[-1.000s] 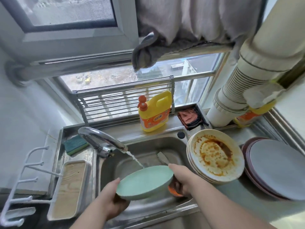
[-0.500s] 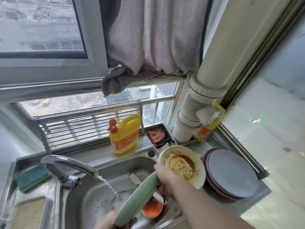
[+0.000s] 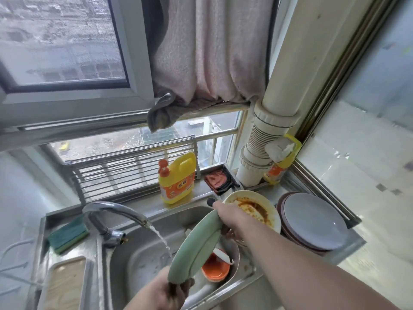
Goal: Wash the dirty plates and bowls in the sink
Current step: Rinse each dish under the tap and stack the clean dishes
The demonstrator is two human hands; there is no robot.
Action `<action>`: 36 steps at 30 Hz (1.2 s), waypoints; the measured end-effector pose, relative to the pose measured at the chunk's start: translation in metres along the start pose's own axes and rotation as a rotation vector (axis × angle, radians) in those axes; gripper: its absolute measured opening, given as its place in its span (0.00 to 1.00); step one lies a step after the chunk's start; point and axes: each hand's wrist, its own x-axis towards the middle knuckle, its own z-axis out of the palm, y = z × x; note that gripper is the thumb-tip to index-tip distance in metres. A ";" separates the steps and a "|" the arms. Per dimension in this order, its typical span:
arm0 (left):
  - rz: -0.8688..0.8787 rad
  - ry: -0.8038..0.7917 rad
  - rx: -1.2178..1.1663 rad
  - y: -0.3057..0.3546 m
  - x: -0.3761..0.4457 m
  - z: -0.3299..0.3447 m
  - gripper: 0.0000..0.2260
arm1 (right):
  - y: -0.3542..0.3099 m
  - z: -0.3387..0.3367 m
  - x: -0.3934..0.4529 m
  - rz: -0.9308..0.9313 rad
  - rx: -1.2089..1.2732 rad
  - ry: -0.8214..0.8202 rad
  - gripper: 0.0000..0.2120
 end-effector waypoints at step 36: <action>0.695 0.545 1.129 -0.073 0.101 0.387 0.11 | 0.209 -0.388 0.116 -0.268 -0.612 0.329 0.16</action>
